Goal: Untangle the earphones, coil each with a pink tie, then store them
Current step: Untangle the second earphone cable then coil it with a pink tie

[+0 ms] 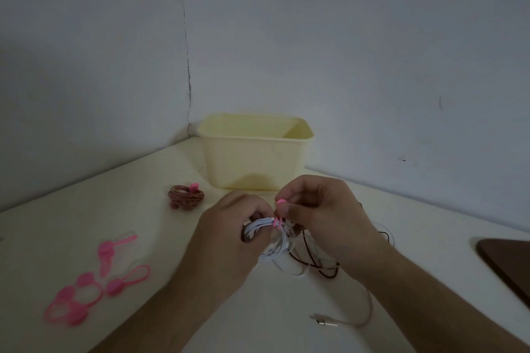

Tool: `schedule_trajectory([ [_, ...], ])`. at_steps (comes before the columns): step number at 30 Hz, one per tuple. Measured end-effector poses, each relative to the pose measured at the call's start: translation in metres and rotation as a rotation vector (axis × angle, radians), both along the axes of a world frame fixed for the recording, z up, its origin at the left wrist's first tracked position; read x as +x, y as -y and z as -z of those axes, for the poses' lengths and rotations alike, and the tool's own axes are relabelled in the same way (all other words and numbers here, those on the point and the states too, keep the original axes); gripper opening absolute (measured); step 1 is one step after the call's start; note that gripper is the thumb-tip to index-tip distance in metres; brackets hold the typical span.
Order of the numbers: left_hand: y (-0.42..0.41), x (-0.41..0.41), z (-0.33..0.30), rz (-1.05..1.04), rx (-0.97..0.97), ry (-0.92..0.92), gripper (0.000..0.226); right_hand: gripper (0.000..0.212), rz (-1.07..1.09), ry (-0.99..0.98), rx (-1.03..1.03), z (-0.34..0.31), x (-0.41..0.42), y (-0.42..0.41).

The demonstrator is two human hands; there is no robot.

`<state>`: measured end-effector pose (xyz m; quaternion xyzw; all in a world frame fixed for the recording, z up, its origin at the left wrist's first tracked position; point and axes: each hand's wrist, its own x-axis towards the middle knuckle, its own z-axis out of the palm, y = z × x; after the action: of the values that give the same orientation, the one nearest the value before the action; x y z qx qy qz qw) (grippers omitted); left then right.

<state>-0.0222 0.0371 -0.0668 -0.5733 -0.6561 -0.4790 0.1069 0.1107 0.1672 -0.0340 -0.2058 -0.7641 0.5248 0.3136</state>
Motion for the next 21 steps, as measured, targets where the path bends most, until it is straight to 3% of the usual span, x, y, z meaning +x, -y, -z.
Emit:
schedule_trajectory([
  [2,0.001,0.001,-0.002,-0.036,0.034,-0.030,0.029,0.010,-0.028,-0.030,-0.044,-0.001,0.001,0.002],
  [9,0.001,0.003,-0.002,-0.051,0.096,0.128,0.034,0.011,-0.061,-0.075,-0.123,-0.003,0.001,0.006],
  [12,-0.001,0.002,0.000,0.002,0.077,0.297,0.037,0.011,-0.055,-0.079,-0.144,-0.002,0.001,0.006],
  [21,0.002,0.008,-0.013,0.147,0.059,0.787,0.015,0.014,0.018,0.007,-0.079,0.002,-0.003,0.005],
])
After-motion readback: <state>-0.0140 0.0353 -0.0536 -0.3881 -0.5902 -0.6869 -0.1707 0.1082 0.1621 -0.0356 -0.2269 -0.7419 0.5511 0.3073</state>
